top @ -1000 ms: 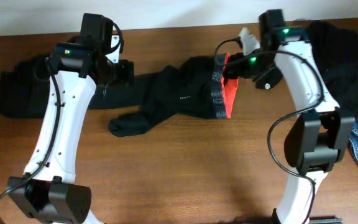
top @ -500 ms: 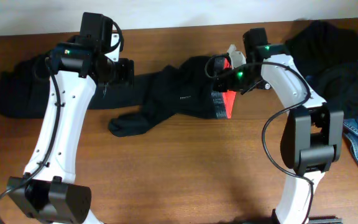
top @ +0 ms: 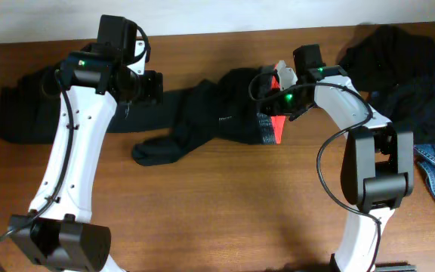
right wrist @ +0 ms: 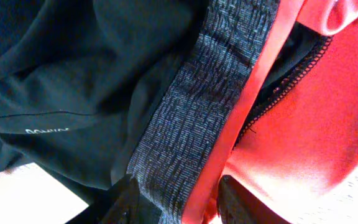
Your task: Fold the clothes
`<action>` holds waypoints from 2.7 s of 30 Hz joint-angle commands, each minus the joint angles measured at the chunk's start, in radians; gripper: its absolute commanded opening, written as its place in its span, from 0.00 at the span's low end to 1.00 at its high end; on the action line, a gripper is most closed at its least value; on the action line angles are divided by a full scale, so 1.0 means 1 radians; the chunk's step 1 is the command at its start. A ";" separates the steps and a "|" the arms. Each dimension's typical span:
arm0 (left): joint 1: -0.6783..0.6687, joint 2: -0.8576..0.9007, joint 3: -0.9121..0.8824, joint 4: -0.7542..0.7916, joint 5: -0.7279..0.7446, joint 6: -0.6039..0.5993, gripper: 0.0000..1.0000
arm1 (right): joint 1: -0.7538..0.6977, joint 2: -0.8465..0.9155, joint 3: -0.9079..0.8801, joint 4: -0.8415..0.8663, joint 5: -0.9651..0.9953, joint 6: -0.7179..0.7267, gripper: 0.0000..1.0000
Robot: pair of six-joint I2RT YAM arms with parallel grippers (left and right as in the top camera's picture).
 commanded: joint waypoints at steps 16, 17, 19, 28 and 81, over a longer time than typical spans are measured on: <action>0.006 -0.008 0.000 0.031 -0.011 0.017 0.69 | -0.016 -0.086 0.221 -0.143 -0.002 -0.024 0.04; 0.006 -0.008 0.000 0.034 -0.010 0.017 0.69 | -0.016 -0.105 0.264 -0.172 -0.002 -0.038 0.04; 0.006 -0.008 0.000 0.036 -0.010 0.016 0.69 | -0.016 -0.132 0.355 -0.228 0.000 -0.048 0.04; 0.006 -0.008 0.000 0.032 0.031 0.017 0.69 | -0.016 -0.155 0.677 -0.412 0.002 -0.074 0.04; -0.090 0.245 -0.031 0.072 0.178 0.291 0.56 | -0.016 -0.403 0.803 -0.432 0.134 -0.043 0.04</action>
